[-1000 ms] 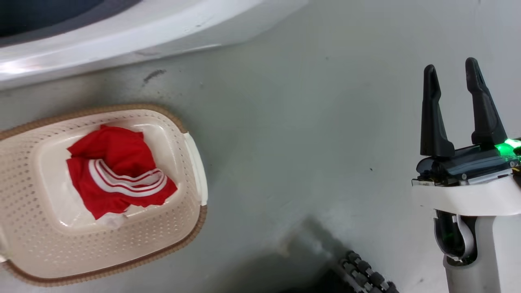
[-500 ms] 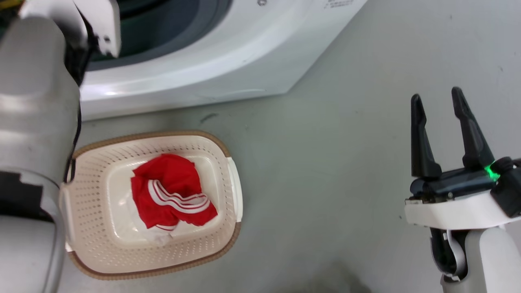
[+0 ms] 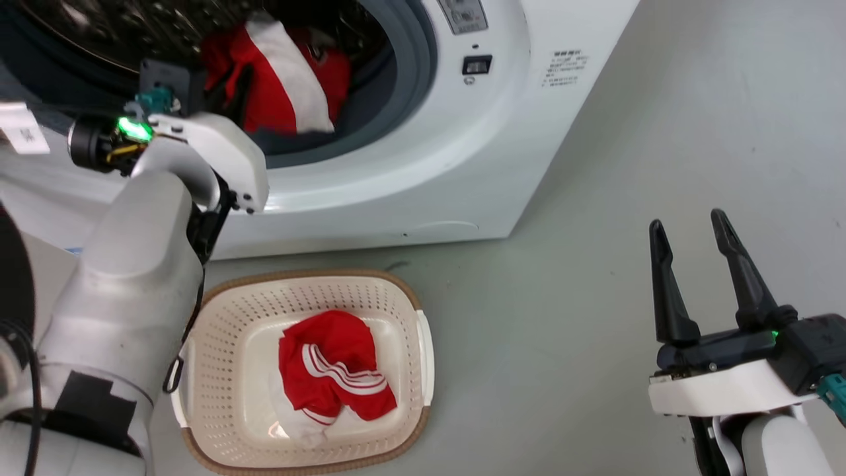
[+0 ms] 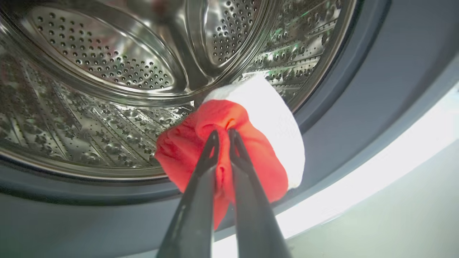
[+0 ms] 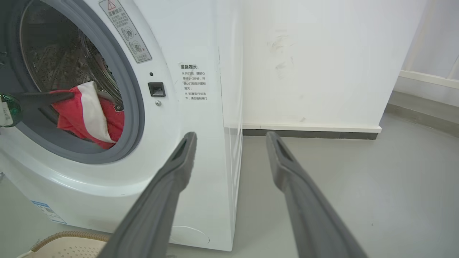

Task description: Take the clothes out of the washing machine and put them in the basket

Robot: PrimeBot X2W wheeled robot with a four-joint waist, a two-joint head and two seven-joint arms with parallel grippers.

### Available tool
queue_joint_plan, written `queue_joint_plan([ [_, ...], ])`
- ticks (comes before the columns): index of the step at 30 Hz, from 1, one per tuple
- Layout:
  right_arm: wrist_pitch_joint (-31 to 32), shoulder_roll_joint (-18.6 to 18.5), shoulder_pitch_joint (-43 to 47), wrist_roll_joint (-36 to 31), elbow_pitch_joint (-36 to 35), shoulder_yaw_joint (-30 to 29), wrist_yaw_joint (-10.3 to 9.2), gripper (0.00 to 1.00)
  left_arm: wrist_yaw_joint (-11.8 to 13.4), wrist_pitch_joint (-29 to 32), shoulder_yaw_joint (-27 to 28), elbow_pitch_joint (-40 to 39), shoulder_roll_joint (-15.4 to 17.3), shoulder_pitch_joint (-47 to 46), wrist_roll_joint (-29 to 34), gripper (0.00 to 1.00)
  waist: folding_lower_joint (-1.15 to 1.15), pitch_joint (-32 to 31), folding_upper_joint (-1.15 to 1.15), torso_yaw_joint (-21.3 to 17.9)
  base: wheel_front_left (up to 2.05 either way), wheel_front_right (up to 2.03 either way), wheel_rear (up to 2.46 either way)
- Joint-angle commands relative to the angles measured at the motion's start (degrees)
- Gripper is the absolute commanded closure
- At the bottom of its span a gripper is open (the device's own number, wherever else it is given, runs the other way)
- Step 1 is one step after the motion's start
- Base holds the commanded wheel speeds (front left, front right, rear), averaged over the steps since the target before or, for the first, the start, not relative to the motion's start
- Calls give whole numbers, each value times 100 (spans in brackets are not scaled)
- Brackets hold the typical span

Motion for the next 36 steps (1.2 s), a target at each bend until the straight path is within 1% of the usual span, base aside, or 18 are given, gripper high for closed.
queue_joint_plan([
  [1, -12, 4, 106, -9, 13, -8, -4, 0, 4, -77, 13, -105, -7, 172, -19, 100, 2, -254, 0, 141, 0, 0, 0],
  [7, -12, 3, 334, -53, 75, -24, -4, 0, 164, -194, 56, -765, 15, 768, -16, 100, 2, -657, 0, 281, 0, 0, 0],
  [14, -12, 4, 551, -63, 138, 6, -4, 0, 506, -221, 105, -2054, 212, 1503, 22, 100, 2, -1046, 0, 412, 0, 0, 0],
  [18, -11, 5, 629, -77, 159, 2, -4, 0, 755, -104, 148, -2948, 418, 1902, 22, 100, 2, -1218, 0, 469, 0, 0, 0],
  [24, -11, 5, 725, -87, 164, 10, -4, 0, 1164, 267, 245, -4464, 785, 2525, -6, 100, 2, -1367, 0, 534, 0, 0, 0],
  [25, -11, 5, 725, -87, 164, 10, -4, 0, 1164, 267, 245, -4464, 785, 2525, -6, 100, 2, -1367, 0, 534, 0, 0, 0],
  [26, -11, 5, 763, -89, 161, 11, -4, 0, 1317, 398, 283, -4946, 914, 2723, 8, 100, 2, -1390, 0, 555, 0, 0, 0],
  [28, -11, 5, 774, -90, 159, 14, -4, 0, 1452, 532, 300, -5406, 1031, 2917, 20, 100, 2, -1398, 0, 570, 0, 0, 0],
  [32, -11, 5, 794, -90, 152, 43, -4, 0, 1686, 755, 339, -6163, 1232, 3261, 60, 100, 2, -1388, 0, 596, 0, 0, 0],
  [36, -11, 5, 760, -77, 142, 41, -4, 0, 1827, 908, 316, -6683, 1367, 3594, 54, 100, 2, -1337, 0, 607, 0, 0, 0],
])
